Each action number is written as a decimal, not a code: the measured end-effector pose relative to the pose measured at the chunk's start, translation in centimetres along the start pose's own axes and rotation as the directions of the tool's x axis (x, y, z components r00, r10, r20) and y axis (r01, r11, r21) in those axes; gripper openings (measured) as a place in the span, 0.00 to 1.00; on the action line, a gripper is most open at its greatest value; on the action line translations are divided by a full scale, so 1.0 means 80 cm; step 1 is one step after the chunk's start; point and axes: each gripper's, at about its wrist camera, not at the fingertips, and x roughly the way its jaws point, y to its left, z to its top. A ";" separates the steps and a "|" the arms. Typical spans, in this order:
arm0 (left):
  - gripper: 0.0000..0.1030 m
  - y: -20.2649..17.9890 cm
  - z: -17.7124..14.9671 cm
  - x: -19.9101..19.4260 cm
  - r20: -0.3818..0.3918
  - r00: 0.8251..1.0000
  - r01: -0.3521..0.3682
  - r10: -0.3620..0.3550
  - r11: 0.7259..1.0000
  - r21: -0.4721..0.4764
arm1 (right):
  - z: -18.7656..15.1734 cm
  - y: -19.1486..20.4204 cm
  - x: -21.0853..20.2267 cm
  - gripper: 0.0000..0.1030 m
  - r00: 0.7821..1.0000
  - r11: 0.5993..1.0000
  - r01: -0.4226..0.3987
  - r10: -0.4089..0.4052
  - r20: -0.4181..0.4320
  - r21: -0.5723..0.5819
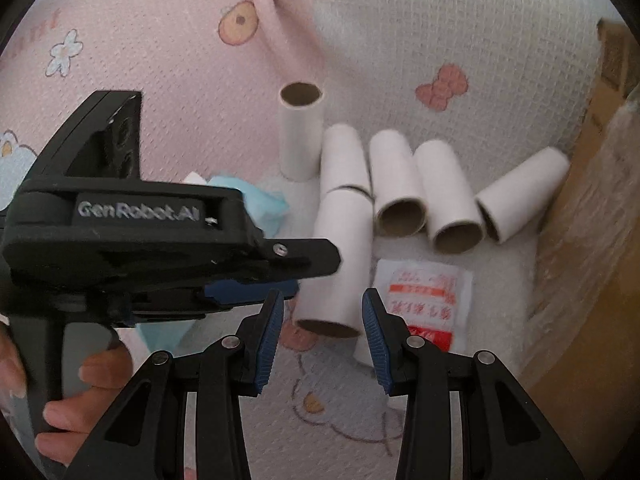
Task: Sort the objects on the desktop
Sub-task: 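Close the left gripper around another white paper tube, then lift the held tube off the mat with the left gripper, then carry the held white tube with the left gripper over the cardboard box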
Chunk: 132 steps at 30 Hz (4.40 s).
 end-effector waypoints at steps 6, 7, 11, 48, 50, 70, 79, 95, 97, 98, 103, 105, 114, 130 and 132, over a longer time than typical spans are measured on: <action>0.42 0.005 0.006 0.013 -0.023 1.000 0.003 -0.003 1.000 -0.008 | -0.004 0.000 0.009 0.36 0.999 1.000 0.024 -0.024 -0.044 0.005; 0.42 0.006 0.007 0.014 -0.023 1.000 0.011 -0.011 1.000 -0.014 | -0.004 -0.001 0.009 0.36 0.999 0.999 0.030 -0.030 -0.043 0.013; 0.42 0.010 0.007 0.013 -0.014 1.000 0.025 -0.026 0.999 -0.022 | -0.002 -0.001 0.005 0.36 0.999 0.999 0.021 -0.019 -0.045 0.033; 0.42 0.024 -0.054 -0.052 -0.002 0.996 -0.088 0.088 0.992 0.091 | -0.049 0.056 -0.009 0.47 0.985 0.992 -0.105 0.114 -0.131 0.072; 0.43 0.022 -0.047 -0.055 0.013 0.996 -0.090 0.089 0.992 0.088 | -0.040 0.061 -0.015 0.47 0.986 0.993 -0.103 0.109 -0.124 0.055; 0.43 0.011 -0.033 -0.029 -0.067 0.995 -0.073 0.075 0.997 0.036 | -0.011 0.039 0.002 0.47 0.975 0.994 -0.078 0.093 -0.200 0.083; 0.43 -0.003 -0.041 -0.029 -0.033 0.996 -0.076 0.079 0.993 0.086 | -0.016 0.043 0.010 0.46 0.974 0.993 -0.070 0.089 -0.208 0.095; 0.43 -0.112 -0.063 -0.119 0.206 0.977 -0.147 0.064 0.896 0.420 | 0.028 0.063 -0.088 0.46 0.995 0.993 -0.099 0.099 0.003 0.061; 0.43 -0.126 -0.062 -0.128 0.224 0.973 -0.154 0.055 0.879 0.451 | 0.037 0.068 -0.097 0.46 0.995 0.994 -0.099 0.098 0.027 0.055; 0.43 -0.133 -0.062 -0.133 0.232 0.972 -0.155 0.049 0.872 0.465 | 0.043 0.068 -0.105 0.46 0.994 0.993 -0.102 0.100 0.042 0.050; 0.43 -0.168 -0.057 -0.149 0.228 0.973 -0.142 0.026 0.849 0.509 | 0.058 0.065 -0.140 0.45 0.991 0.993 -0.105 0.101 0.084 0.050; 0.43 -0.185 -0.055 -0.149 0.225 0.974 -0.141 0.020 0.832 0.537 | 0.063 0.063 -0.153 0.44 0.991 0.994 -0.095 0.090 0.101 0.049; 0.43 -0.253 -0.054 -0.146 0.218 0.976 -0.148 0.008 0.761 0.632 | 0.084 0.046 -0.192 0.44 0.988 0.999 0.037 -0.032 0.153 -0.028; 0.43 -0.342 -0.025 -0.071 0.026 1.000 -0.012 -0.009 0.730 0.684 | 0.098 -0.048 -0.247 0.43 0.977 0.992 0.113 -0.121 0.176 0.058; 0.43 -0.348 -0.026 -0.059 -0.002 1.000 0.002 -0.001 0.729 0.684 | 0.095 -0.062 -0.251 0.43 0.979 0.990 0.123 -0.133 0.156 0.069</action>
